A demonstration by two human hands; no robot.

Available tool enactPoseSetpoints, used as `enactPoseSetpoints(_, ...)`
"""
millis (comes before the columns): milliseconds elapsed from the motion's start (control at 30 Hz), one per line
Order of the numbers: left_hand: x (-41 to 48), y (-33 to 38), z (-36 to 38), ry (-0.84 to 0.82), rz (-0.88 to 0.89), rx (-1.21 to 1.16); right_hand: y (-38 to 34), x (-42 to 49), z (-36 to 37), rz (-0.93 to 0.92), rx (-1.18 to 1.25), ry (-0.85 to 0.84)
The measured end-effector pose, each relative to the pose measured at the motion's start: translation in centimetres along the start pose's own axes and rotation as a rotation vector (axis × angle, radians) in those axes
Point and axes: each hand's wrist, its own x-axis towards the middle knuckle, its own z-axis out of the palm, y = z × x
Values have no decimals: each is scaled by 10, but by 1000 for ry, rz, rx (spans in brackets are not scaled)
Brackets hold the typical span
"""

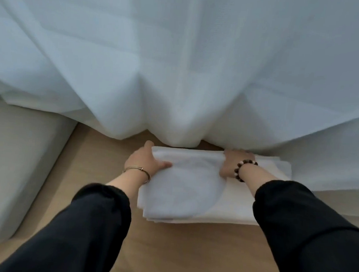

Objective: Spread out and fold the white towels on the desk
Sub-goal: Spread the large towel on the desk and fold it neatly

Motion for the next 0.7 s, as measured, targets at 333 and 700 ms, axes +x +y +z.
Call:
enactPoseSetpoints(333, -23, -29, 22, -227, -246, -433, -94, 5, -21, -315, 109, -37)
enactPoseSetpoints(700, -23, -52, 14, -141, -22, -424, -126, 9, -46, -419, 46, -107)
